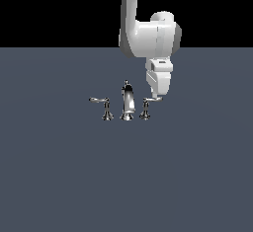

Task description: Turn on the faucet by rotating a designated handle.

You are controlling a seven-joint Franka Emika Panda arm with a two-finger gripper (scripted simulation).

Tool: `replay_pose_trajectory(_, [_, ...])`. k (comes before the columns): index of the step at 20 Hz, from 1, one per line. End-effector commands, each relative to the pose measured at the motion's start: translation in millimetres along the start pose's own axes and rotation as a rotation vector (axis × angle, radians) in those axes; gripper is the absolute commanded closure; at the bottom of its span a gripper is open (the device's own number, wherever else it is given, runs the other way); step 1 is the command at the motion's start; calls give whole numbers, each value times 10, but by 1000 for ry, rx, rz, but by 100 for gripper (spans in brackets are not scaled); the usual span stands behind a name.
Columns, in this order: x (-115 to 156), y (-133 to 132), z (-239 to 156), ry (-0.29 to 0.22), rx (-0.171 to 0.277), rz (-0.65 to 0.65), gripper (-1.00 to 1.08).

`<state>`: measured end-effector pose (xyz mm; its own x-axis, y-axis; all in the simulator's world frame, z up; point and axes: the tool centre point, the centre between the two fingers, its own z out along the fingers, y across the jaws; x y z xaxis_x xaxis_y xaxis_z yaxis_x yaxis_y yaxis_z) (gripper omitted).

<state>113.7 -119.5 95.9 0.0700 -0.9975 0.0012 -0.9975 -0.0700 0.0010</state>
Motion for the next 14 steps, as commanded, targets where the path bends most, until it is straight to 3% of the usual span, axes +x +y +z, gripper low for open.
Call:
replay_pose_trajectory(1, [24, -15, 19, 0, 1, 10, 108])
replay_pose_trajectory(6, [26, -13, 21, 0, 1, 10, 108])
replay_pose_trajectory(14, [114, 211, 21, 0, 1, 10, 108])
